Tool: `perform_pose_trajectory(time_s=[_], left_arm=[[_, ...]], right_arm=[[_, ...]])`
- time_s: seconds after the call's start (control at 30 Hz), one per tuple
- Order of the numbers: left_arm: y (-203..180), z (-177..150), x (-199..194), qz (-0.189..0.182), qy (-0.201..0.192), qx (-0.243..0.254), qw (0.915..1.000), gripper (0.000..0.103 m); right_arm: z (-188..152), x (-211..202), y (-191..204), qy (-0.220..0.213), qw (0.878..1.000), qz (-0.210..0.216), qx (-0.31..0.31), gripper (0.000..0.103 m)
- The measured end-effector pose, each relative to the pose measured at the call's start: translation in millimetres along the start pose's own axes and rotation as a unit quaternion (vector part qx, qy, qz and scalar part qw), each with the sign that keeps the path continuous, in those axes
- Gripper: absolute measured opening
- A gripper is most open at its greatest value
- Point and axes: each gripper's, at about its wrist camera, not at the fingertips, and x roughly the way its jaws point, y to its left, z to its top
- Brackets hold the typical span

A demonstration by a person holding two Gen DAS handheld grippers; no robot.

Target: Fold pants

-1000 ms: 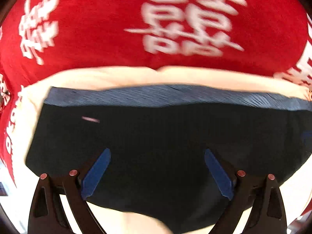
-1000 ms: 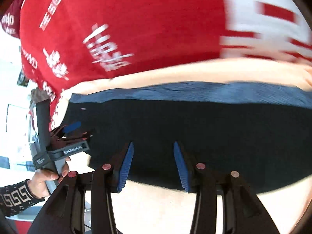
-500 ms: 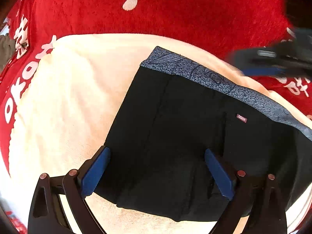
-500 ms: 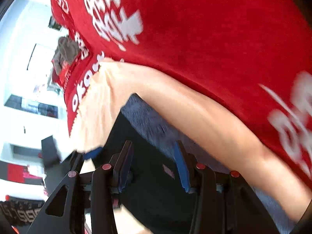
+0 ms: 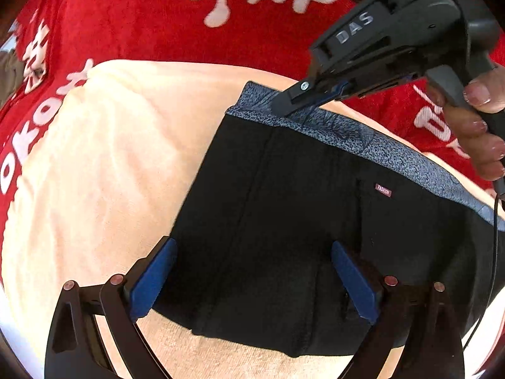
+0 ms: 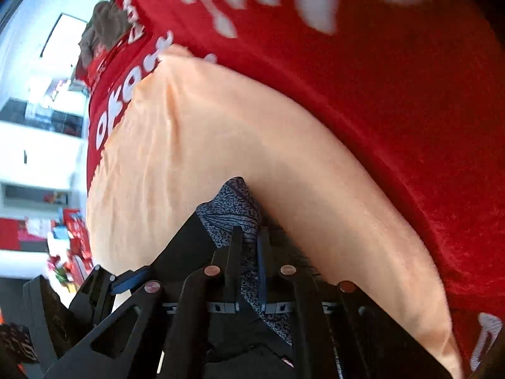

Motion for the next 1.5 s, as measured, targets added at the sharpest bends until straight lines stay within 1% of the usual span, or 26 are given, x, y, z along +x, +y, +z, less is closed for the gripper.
perform_pose_trajectory(time_s=[0.1,0.13,0.23,0.27,0.3,0.33,0.37,0.43,0.5,0.6,0.63,0.7,0.73,0.8,0.83,0.87,0.93,0.97,1.03,1.07,1.13,1.2,1.23,1.33,1.4,1.5], left_arm=[[23,1,-1,-0.005,-0.002,-0.033,0.9995,0.098],[27,0,-1,-0.009,0.000,-0.037,0.9993,0.098],[23,1,3,-0.002,-0.001,-0.020,0.9998,0.098],[22,1,2,0.006,0.000,-0.013,0.9999,0.098],[22,2,1,0.008,0.003,-0.012,0.9999,0.098],[23,3,-1,0.009,0.007,-0.013,0.9998,0.098],[25,4,-2,0.009,0.011,-0.015,0.9998,0.098],[28,5,-9,0.017,0.017,-0.016,0.9996,0.098],[32,5,-19,0.021,0.020,-0.015,0.9995,0.098],[21,10,-36,0.013,0.017,-0.002,0.9998,0.098],[16,11,-40,0.009,0.015,0.005,0.9998,0.098],[-6,15,-41,-0.001,0.014,0.029,0.9995,0.098],[-22,17,-36,-0.009,0.014,0.042,0.9990,0.098],[-48,21,-29,-0.024,0.016,0.061,0.9977,0.098],[-58,23,-24,-0.031,0.019,0.070,0.9969,0.098],[-71,23,-14,-0.034,0.026,0.079,0.9959,0.098],[-81,21,6,-0.021,0.044,0.089,0.9949,0.098],[-79,27,16,-0.006,0.056,0.094,0.9939,0.098],[-82,18,19,0.010,0.044,0.134,0.9900,0.098],[-87,9,18,0.027,0.040,0.174,0.9835,0.098],[-90,-2,16,0.042,0.035,0.221,0.9738,0.098],[-87,-5,9,0.040,0.049,0.229,0.9714,0.098],[-86,-4,6,0.037,0.059,0.226,0.9717,0.098],[-89,-4,-17,-0.008,0.071,0.210,0.9750,0.098],[-109,-8,-22,-0.039,0.075,0.220,0.9718,0.098],[-137,-20,-26,-0.075,0.085,0.240,0.9640,0.098]], right_arm=[[6,-9,12,-0.013,1.000,0.015,-0.011,0.008],[8,-7,16,-0.015,1.000,0.009,-0.017,0.008],[10,17,15,0.004,0.999,-0.047,-0.025,0.009],[7,22,13,0.002,0.998,-0.056,-0.024,0.014],[5,19,14,-0.021,0.998,-0.066,-0.013,0.016],[2,12,14,-0.036,0.997,-0.067,0.000,0.022],[-1,6,14,-0.045,0.997,-0.065,0.009,0.032],[-19,-22,12,-0.077,0.995,-0.060,0.032,0.046],[-41,-49,7,-0.104,0.992,-0.053,0.052,0.047],[-100,-96,-18,-0.139,0.982,-0.026,0.128,0.047],[-136,-111,-31,-0.149,0.974,-0.014,0.170,0.047],[-186,-125,-45,-0.162,0.962,-0.002,0.220,0.047],[-227,-133,-56,-0.169,0.950,0.005,0.261,0.047],[-276,-135,-65,-0.172,0.935,0.016,0.309,0.047],[-310,-133,-69,-0.171,0.923,0.024,0.343,0.047],[-325,-129,-70,-0.170,0.918,0.028,0.357,0.047],[-364,-118,-73,-0.166,0.901,0.044,0.399,0.047],[-376,-112,-73,-0.171,0.893,0.057,0.413,0.047],[-389,-104,-73,-0.191,0.881,0.077,0.425,0.047],[-390,-99,-73,-0.198,0.878,0.085,0.428,0.047],[-392,-90,-75,-0.209,0.870,0.105,0.435,0.047],[-393,-84,-75,-0.216,0.861,0.119,0.445,0.047],[-397,-84,-76,-0.224,0.854,0.127,0.452,0.047],[-409,-91,-80,-0.242,0.844,0.118,0.463,0.047],[-419,-95,-87,-0.250,0.832,0.116,0.482,0.047],[-436,-97,-99,-0.263,0.811,0.129,0.507,0.047]])
